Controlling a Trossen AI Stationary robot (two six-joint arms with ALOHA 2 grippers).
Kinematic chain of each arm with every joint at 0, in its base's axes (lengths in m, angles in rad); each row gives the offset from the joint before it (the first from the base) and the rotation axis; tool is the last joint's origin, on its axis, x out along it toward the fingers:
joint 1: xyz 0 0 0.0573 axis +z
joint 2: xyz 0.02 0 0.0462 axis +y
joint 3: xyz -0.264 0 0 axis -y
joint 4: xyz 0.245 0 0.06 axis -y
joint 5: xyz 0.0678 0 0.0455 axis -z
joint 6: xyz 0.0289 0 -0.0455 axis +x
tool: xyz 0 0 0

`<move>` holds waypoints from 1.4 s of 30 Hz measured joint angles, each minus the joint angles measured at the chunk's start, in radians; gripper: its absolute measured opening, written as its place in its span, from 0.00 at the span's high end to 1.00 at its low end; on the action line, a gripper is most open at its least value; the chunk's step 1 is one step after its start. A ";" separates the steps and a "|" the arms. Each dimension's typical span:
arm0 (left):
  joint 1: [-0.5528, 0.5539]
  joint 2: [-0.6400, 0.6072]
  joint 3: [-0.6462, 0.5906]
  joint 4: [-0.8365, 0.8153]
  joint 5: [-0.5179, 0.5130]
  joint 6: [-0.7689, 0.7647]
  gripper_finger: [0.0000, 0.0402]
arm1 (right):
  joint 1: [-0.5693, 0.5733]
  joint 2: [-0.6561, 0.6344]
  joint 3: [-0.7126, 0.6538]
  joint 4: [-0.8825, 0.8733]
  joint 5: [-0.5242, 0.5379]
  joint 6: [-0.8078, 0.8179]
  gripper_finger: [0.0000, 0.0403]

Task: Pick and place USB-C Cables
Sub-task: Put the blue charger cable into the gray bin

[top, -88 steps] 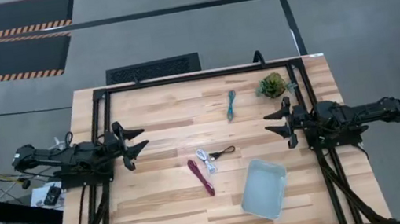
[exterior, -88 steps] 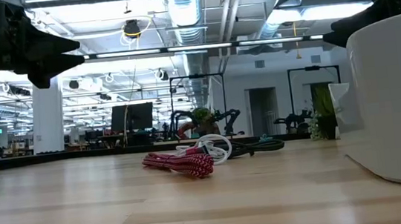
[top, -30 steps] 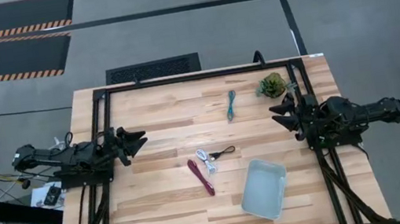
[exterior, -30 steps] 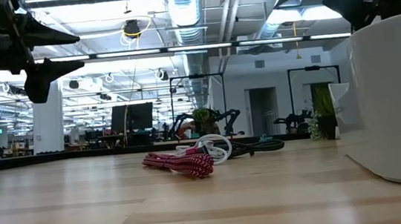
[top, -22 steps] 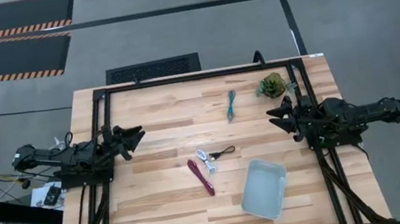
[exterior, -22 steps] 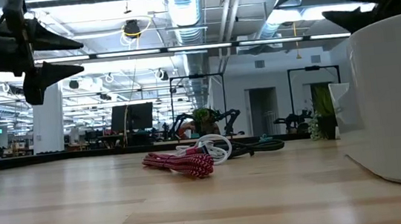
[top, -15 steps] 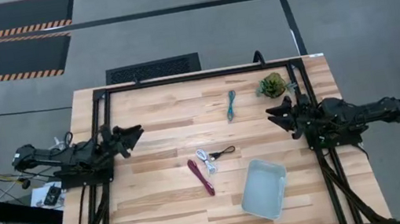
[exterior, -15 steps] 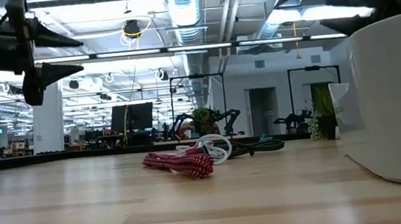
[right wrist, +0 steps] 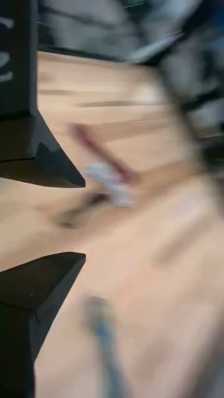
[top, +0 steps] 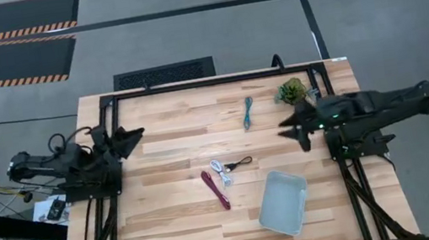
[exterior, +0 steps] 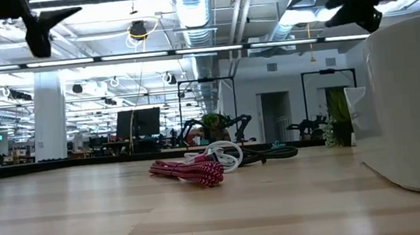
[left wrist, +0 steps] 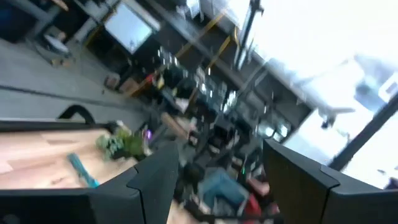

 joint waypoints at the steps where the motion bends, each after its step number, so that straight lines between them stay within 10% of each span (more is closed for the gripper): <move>1: 0.000 0.046 0.031 -0.010 0.012 -0.001 0.45 | 0.012 0.056 0.050 -0.094 -0.030 0.018 0.49; 8: 0.003 0.432 0.288 -0.177 0.036 0.036 0.45 | 0.185 0.338 0.208 -0.434 -0.090 0.113 0.49; 12: 0.036 0.651 0.467 -0.313 0.034 0.109 0.45 | 0.236 0.409 0.208 -0.387 0.122 0.116 0.49; 15: 0.097 0.793 0.616 -0.450 0.047 0.124 0.45 | 0.177 0.450 0.209 -0.305 0.262 0.070 0.49; 26: 0.496 1.260 0.971 -0.542 0.479 0.214 0.45 | -0.063 0.477 0.201 -0.389 0.279 0.282 0.49; 31: 0.563 1.374 0.989 -0.555 0.630 0.211 0.45 | -0.227 0.477 0.203 -0.200 0.270 0.308 0.49; 42: 0.590 1.362 0.990 -0.612 0.608 0.263 0.45 | -0.382 0.739 0.203 0.121 0.271 0.297 0.49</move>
